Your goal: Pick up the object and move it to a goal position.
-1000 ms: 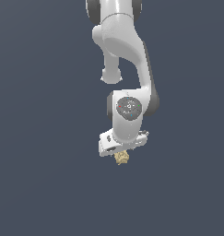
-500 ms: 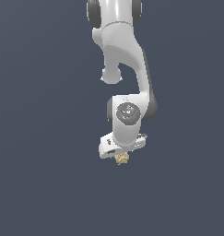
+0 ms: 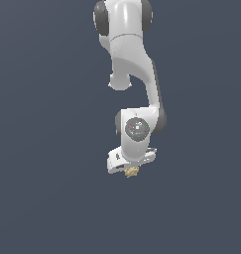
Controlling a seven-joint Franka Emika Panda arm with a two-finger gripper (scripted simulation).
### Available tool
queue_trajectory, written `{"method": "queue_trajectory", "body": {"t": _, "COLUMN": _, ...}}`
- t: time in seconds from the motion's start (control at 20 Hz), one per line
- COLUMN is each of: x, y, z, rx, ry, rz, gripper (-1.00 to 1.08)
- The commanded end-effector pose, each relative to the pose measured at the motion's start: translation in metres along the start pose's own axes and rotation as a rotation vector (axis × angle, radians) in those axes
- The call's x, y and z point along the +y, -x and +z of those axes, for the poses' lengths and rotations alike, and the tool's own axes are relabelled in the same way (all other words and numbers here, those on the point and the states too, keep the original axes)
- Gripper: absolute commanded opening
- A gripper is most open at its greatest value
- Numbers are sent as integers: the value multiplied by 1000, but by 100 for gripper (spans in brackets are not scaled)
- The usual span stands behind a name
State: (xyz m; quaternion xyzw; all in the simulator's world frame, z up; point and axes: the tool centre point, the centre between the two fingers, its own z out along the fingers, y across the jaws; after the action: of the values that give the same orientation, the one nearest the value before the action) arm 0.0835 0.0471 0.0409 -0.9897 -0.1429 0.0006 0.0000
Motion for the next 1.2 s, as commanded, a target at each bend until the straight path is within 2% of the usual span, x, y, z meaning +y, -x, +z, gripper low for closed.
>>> {"method": "queue_trajectory", "body": {"t": 0.0, "x": 0, "y": -1, "z": 0, "rx": 1, "ry": 0, "rz": 0, "gripper": -100}}
{"method": "queue_trajectory", "body": {"t": 0.65, "x": 2, "y": 2, "z": -3, "rx": 1, "ry": 0, "rz": 0, "gripper": -100}}
{"method": "queue_trajectory", "body": {"t": 1.15, "x": 27, "y": 27, "z": -28, "rx": 1, "ry": 0, "rz": 0, "gripper": -100}}
